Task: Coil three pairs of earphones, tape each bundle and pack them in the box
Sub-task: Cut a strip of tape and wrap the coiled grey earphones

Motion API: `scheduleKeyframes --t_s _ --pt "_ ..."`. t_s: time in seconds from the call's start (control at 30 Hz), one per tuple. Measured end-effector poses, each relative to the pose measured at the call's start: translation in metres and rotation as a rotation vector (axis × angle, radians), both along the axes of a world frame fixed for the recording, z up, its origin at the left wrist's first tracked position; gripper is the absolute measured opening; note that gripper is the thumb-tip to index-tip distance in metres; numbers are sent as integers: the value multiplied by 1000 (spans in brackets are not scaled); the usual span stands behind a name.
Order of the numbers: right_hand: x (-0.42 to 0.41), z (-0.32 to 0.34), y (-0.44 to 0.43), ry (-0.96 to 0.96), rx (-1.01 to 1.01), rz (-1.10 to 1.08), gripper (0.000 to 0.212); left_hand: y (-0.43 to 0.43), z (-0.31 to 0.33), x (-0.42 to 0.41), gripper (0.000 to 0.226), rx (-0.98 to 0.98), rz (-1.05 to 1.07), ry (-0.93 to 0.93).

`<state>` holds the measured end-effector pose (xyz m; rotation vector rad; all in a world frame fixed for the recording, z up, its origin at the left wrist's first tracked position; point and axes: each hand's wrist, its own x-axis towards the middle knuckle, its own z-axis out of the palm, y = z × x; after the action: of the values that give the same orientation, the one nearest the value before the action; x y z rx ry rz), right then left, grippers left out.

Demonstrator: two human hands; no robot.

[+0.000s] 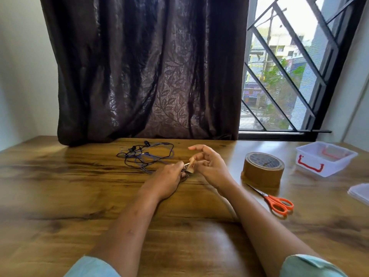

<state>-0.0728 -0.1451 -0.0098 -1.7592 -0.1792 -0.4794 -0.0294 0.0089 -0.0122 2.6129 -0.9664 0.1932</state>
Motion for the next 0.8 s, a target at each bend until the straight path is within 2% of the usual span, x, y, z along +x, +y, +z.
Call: scheduleKeyframes --t_s 0.2,0.33,0.47,0.5,0.6,0.7,0.8 --pt "3 -1 -5 -13 57 -56 47 5 4 2 30 68 -42 125" --pt "3 2 -5 -9 105 -57 47 3 4 3 13 60 -13 113" --pt "1 5 -3 -37 151 -49 44 0 4 3 16 -19 29 101" --pt "1 5 -3 -57 156 -53 46 0 5 3 16 -128 19 181" --pt "1 6 -1 -136 127 -72 64 1 9 -2 15 -556 -5 611" --pt "1 7 3 -186 70 -35 82 1 8 -1 19 -664 5 776" --pt "2 6 6 -193 -28 -1 93 2 10 -1 35 -751 6 911"
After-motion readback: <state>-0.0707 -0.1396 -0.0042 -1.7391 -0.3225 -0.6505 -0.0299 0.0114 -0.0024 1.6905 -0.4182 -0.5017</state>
